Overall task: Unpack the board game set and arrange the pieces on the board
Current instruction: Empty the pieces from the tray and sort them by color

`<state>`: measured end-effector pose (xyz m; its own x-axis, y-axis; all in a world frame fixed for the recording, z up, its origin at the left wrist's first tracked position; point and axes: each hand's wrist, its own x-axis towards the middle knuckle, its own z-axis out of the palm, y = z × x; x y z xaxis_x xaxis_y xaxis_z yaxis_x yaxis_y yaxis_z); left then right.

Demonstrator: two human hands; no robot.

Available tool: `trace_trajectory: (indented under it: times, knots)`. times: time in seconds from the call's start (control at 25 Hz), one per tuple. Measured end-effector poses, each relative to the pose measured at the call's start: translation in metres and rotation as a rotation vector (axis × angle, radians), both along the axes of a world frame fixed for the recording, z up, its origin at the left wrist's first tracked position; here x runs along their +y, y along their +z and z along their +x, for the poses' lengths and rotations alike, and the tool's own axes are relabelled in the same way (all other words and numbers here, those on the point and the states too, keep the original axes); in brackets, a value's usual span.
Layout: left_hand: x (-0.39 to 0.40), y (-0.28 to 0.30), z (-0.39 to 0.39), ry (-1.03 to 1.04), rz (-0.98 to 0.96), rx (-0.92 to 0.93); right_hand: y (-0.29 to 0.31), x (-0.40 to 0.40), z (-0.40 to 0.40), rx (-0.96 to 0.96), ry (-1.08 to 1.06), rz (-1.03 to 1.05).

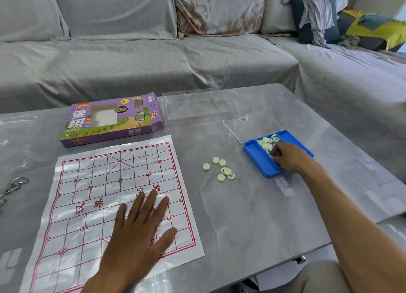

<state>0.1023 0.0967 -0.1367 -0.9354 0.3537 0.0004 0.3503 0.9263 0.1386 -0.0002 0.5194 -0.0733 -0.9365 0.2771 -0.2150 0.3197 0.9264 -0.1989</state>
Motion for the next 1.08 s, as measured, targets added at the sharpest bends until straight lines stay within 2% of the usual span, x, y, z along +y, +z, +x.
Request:
trace_trajectory:
  times: [0.2, 0.56, 0.68, 0.84, 0.96, 1.08]
  knots:
    - [0.0, -0.001, 0.001, 0.012, 0.019, 0.019, -0.002, 0.0, -0.002, -0.019, 0.015, 0.036]
    - [0.0, -0.002, 0.001, 0.011, 0.009, 0.022, 0.001, -0.007, 0.0, -0.063, 0.003, -0.051]
    - [0.001, -0.002, 0.001, 0.012, -0.004, 0.026, -0.001, -0.009, 0.002, 0.046, 0.014, -0.044]
    - [0.001, -0.001, 0.0, 0.012, -0.007, 0.024, -0.001, -0.012, 0.003, 0.278, -0.08, -0.065]
    - [0.001, -0.002, 0.001, 0.01, -0.016, 0.023, 0.013, -0.024, 0.005, 0.446, -0.136, -0.203]
    - [0.001, -0.002, 0.0, 0.011, -0.016, 0.027, 0.027, -0.071, 0.009, 0.452, -0.062, -0.553]
